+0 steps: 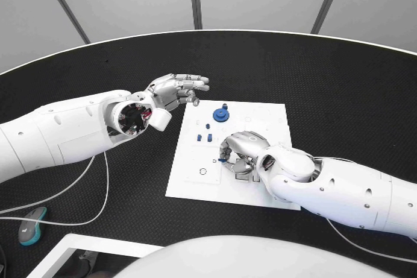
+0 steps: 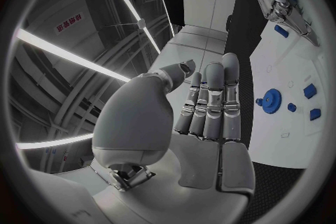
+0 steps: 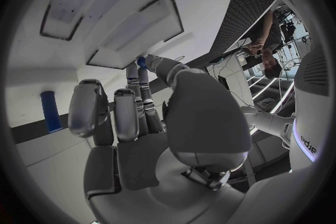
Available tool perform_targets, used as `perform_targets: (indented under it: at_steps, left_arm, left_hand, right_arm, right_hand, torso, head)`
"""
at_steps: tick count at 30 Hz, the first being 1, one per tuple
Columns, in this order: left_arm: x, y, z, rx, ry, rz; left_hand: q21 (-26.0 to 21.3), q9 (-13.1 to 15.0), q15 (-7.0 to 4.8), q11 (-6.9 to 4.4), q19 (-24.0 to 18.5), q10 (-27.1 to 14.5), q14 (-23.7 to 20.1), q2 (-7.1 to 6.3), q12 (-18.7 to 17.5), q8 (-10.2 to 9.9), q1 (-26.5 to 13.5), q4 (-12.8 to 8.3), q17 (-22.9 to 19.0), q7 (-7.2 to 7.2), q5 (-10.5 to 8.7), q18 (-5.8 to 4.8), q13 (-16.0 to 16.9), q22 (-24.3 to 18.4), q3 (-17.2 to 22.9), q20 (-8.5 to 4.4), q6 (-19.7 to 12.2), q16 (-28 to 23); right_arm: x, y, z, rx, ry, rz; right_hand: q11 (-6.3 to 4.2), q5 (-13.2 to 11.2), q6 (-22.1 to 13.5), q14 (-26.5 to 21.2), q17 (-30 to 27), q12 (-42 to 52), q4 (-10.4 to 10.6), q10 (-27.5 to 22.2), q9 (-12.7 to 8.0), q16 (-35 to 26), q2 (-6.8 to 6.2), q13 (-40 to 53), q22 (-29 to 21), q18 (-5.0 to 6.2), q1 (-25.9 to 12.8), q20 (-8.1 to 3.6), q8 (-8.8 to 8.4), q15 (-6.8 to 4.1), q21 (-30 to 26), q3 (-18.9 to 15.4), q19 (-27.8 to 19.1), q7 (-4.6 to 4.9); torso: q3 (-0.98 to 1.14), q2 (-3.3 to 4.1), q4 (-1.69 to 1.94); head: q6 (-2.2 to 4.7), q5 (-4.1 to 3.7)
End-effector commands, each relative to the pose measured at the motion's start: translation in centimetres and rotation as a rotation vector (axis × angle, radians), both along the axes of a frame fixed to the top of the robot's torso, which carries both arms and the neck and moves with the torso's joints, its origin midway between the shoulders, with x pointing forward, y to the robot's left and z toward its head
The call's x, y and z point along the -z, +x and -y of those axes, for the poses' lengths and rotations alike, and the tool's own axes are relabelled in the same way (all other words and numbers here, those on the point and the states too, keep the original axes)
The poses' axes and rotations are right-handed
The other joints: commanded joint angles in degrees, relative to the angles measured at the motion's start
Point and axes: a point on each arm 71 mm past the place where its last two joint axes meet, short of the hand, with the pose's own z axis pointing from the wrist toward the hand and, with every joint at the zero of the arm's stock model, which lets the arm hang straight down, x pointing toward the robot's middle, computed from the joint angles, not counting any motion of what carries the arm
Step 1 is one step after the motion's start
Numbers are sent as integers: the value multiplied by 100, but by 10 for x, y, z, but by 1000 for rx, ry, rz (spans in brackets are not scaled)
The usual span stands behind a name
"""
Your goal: Assemble the parts on the task board
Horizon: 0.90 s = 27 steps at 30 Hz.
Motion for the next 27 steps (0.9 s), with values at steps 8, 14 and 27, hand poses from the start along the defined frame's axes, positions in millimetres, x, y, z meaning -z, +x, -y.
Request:
perform_targets:
  at_steps: [8, 14, 27]
  left_arm:
    - [0, 0, 0, 0, 1, -1]
    - [0, 0, 1, 5, 1, -4]
    - [1, 0, 1, 7, 3, -8]
  left_hand:
    - [-30, -3, 3, 0, -7, -52, -37, 30, 34, -34, 46, 2, -10, 34, 1, 87, 6, -5, -24, 32, -9, 41]
    - [-32, -6, 8, 8, -8, -73, -44, 26, 33, -47, 50, -1, -14, 42, 0, 87, 6, -7, -30, 34, -29, 45]
    - [-41, -14, 24, 27, -18, -122, -70, 18, 32, -76, 48, 1, -25, 63, -3, 84, 5, -11, -47, 45, -73, 50]
  right_arm:
    - [0, 1, -1, 2, 2, 2]
    - [1, 1, -3, -2, -2, -1]
    - [4, 1, -4, -10, -16, -11]
  right_hand:
    - [-43, -82, 99, 300, 32, 40, -178, 122, 52, 41, 109, 53, 556, -87, 298, -67, 110, -86, 81, 78, 162, -10]
    - [-42, -79, 93, 300, 32, 36, -208, 125, 55, 43, 104, 62, 562, -89, 326, -70, 115, -87, 88, 75, 163, -8]
    - [27, -9, -74, 301, 43, -69, -183, -6, 34, 58, -12, 70, 537, -80, 203, -43, 64, -36, 17, -7, 136, 52]
  torso:
    - [-1, -2, -3]
    - [-1, -2, -1]
    - [-1, -5, -6]
  head:
    - [0, 0]
    - [0, 1]
    - [0, 11]
